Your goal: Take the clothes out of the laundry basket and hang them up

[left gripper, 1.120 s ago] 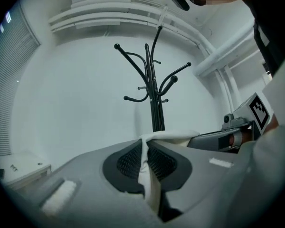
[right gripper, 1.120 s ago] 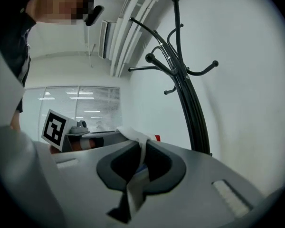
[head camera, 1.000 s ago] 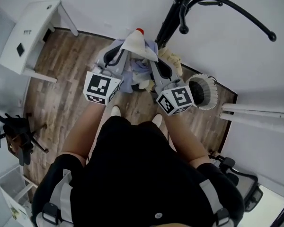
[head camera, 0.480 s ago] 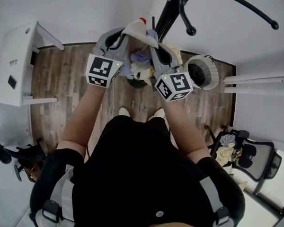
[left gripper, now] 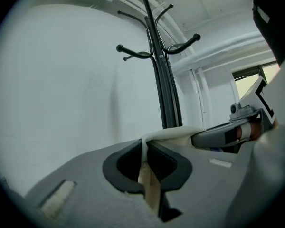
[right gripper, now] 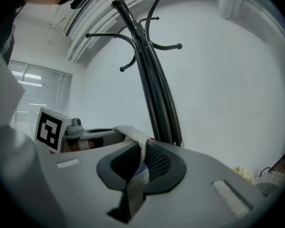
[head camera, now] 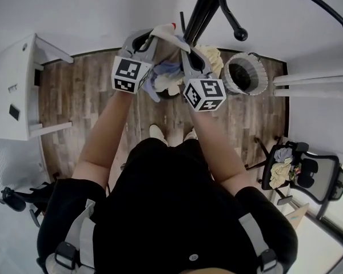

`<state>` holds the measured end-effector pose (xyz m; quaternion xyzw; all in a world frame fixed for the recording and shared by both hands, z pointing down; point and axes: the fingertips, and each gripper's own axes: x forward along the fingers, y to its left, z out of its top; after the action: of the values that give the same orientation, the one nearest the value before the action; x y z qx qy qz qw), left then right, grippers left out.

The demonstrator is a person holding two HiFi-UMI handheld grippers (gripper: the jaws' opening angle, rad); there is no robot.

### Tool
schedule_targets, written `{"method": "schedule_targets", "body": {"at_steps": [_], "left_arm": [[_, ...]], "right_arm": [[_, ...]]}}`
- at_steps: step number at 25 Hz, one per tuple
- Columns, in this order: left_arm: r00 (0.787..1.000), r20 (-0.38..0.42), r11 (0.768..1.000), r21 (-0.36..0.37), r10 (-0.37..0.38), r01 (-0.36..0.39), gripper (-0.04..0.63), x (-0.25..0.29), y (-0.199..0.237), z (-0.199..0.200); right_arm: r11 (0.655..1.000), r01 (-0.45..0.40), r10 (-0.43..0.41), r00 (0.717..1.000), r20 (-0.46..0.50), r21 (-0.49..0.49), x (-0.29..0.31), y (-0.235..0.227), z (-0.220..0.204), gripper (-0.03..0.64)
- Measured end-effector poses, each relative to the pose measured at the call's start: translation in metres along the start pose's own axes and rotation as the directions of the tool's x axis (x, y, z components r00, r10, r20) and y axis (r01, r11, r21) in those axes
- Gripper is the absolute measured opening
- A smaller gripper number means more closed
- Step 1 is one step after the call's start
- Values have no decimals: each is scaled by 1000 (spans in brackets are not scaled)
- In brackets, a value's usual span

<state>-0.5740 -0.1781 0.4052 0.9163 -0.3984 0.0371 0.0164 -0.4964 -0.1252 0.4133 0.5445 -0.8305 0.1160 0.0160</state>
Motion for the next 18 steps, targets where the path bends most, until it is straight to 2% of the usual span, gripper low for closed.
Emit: {"method": "schedule_targets", "body": {"at_steps": [10,18], "left_arm": [[996,-52,998,11,-67,68,12,25,1,-51],[992,-81,994,-43,-99,96,12,31,1,-85]], "right_arm": [[995,97,-96,994,-57,19,9,-24,-41,15],[989,150,-150,985,-81,-4,14,-29,-62,15]]}}
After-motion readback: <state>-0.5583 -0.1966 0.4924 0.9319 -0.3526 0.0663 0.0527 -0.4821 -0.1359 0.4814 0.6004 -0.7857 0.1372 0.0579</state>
